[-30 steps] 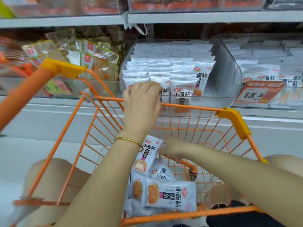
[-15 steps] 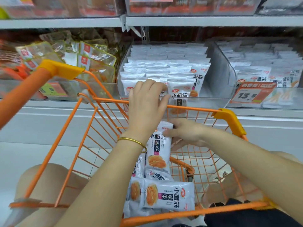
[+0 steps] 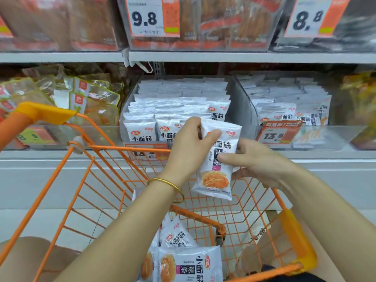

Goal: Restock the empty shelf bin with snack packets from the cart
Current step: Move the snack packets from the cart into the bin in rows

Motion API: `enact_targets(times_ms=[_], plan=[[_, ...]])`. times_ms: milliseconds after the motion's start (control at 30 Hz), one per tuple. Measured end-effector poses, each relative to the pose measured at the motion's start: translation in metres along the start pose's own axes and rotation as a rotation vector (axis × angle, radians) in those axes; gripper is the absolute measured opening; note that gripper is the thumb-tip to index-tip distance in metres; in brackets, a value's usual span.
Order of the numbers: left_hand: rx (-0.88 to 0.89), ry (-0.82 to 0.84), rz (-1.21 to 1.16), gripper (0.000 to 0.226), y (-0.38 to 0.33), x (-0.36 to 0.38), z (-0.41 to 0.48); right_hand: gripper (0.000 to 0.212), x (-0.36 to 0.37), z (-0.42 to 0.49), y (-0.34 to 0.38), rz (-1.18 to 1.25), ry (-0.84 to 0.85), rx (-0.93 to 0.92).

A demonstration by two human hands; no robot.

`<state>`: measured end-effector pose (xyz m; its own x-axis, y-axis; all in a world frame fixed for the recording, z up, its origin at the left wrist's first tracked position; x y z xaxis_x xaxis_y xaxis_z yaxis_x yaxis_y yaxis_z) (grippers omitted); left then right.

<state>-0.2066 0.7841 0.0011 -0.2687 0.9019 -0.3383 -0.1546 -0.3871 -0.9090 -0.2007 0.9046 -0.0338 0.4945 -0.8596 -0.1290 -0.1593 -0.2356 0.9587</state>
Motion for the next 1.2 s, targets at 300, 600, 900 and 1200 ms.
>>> enact_targets(times_ms=[300, 600, 900, 1200], plan=[[0.388, -0.164, 0.787, 0.049, -0.013, 0.005, 0.028, 0.033, -0.096, 0.047, 0.082, -0.325, -0.726, -0.24], [0.469, -0.117, 1.003, 0.056, 0.017, 0.016, 0.028, 0.038, -0.092, 0.134, 0.005, -0.657, -0.638, 0.16], [0.516, -0.136, 1.004, 0.057, 0.02, 0.016, 0.029, 0.043, -0.099, 0.148, -0.008, -0.616, -0.643, 0.209], [0.535, -0.103, 0.969, 0.057, 0.008, 0.008, 0.019, 0.027, -0.093, 0.129, -0.001, -0.566, -0.6, 0.226]])
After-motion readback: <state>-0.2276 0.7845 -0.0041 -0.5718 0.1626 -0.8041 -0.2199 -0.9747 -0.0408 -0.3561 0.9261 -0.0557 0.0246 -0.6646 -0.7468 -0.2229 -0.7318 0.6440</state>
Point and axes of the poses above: each hand's wrist, its own z-axis towards the middle knuckle, its own x-axis out of the palm, y = z × x, the point moved 9 cm from there along z, towards the middle knuckle, and after that the axes turned 4 degrees about -y, right-handed, at the moved point
